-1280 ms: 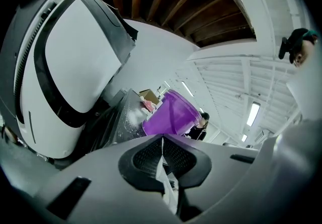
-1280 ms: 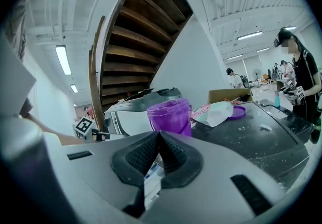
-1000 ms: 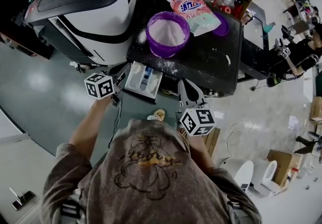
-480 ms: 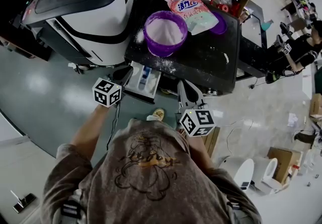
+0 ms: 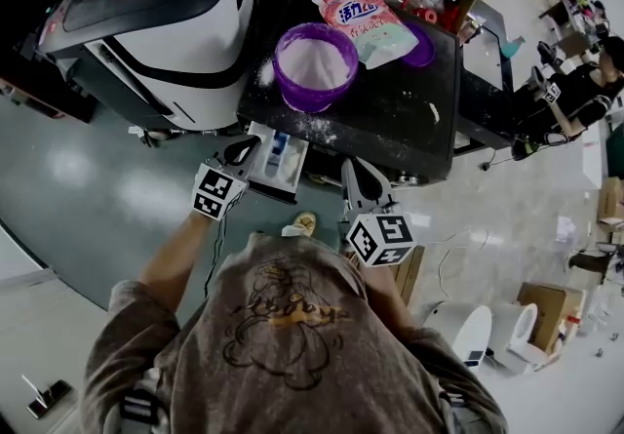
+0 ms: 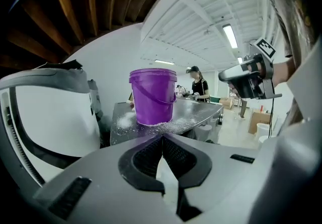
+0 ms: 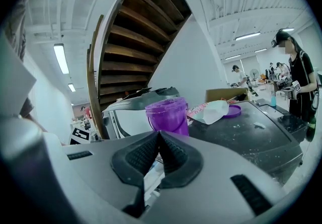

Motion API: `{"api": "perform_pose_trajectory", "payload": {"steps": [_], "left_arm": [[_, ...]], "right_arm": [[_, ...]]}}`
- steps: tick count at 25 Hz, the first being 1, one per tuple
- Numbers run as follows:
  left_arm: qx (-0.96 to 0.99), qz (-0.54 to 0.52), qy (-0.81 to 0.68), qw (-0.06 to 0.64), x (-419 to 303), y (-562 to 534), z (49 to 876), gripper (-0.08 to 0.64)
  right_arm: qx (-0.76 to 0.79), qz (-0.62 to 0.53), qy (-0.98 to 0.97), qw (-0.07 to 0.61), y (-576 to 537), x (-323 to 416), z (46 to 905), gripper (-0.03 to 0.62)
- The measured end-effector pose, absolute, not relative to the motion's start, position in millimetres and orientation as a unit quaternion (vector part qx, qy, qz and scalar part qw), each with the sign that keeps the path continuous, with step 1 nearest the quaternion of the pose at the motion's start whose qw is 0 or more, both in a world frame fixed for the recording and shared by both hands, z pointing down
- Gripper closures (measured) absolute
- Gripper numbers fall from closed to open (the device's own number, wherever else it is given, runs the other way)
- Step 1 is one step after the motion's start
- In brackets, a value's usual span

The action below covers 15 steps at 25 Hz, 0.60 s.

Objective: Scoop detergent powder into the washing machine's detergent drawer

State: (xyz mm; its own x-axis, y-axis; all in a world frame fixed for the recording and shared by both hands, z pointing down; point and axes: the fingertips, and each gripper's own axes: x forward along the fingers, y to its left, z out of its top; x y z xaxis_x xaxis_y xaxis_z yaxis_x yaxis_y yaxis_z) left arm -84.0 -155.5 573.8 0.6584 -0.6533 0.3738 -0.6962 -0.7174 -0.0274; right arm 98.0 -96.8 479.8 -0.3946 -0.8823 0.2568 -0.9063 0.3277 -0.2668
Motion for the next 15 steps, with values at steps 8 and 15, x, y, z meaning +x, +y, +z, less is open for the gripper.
{"api": "perform_pose_trajectory", "payload": {"steps": [8, 15], "left_arm": [[0.910, 0.239, -0.338, -0.037, -76, -145, 582, 0.537], [0.904, 0.279, -0.303, -0.114, -67, -134, 587, 0.537]], "right_arm": [[0.547, 0.192, -0.815, 0.031, -97, 96, 481, 0.591], [0.546, 0.192, -0.815, 0.032, -96, 94, 481, 0.591]]}}
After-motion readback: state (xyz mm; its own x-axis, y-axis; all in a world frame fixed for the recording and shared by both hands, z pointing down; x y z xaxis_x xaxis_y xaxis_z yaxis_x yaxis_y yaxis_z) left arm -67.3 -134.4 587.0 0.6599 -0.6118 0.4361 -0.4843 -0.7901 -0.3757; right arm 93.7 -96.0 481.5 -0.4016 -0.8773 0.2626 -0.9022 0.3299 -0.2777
